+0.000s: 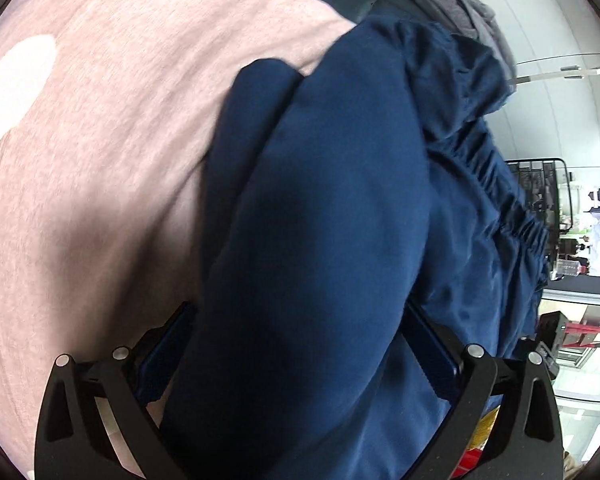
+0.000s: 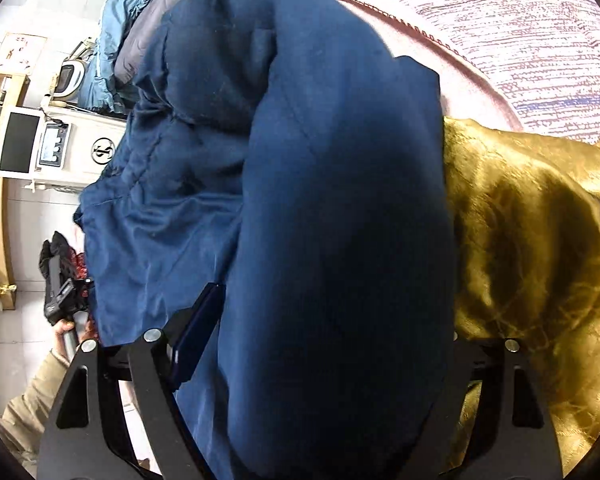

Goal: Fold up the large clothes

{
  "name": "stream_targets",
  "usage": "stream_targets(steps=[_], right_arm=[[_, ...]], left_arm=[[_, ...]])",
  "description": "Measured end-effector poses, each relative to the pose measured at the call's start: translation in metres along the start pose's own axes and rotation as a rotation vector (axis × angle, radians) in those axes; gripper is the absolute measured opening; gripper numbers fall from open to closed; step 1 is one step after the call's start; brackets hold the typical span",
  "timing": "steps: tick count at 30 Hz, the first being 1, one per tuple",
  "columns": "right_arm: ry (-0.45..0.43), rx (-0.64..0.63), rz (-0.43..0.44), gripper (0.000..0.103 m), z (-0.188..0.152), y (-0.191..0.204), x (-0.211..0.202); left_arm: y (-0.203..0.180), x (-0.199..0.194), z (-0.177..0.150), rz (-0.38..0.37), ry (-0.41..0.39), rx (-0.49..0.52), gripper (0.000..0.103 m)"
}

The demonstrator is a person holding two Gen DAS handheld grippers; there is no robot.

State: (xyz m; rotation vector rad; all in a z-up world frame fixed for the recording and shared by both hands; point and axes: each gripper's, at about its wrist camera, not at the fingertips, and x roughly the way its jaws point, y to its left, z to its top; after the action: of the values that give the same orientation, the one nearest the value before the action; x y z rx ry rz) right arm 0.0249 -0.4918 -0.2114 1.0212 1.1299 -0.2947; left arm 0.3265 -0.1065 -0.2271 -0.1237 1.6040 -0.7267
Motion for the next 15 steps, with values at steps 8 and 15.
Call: stream_targets(steps=[8, 15], right_arm=[[-0.099, -0.013, -0.058, 0.042, -0.016, 0.021, -0.020], [-0.197, -0.068, -0.063, 0.030, -0.046, 0.052, -0.062]], left_arm=[[-0.027, -0.008, -0.006, -0.011, -0.026, 0.043, 0.056], [-0.073, -0.051, -0.033, 0.060, -0.101, 0.171, 0.030]])
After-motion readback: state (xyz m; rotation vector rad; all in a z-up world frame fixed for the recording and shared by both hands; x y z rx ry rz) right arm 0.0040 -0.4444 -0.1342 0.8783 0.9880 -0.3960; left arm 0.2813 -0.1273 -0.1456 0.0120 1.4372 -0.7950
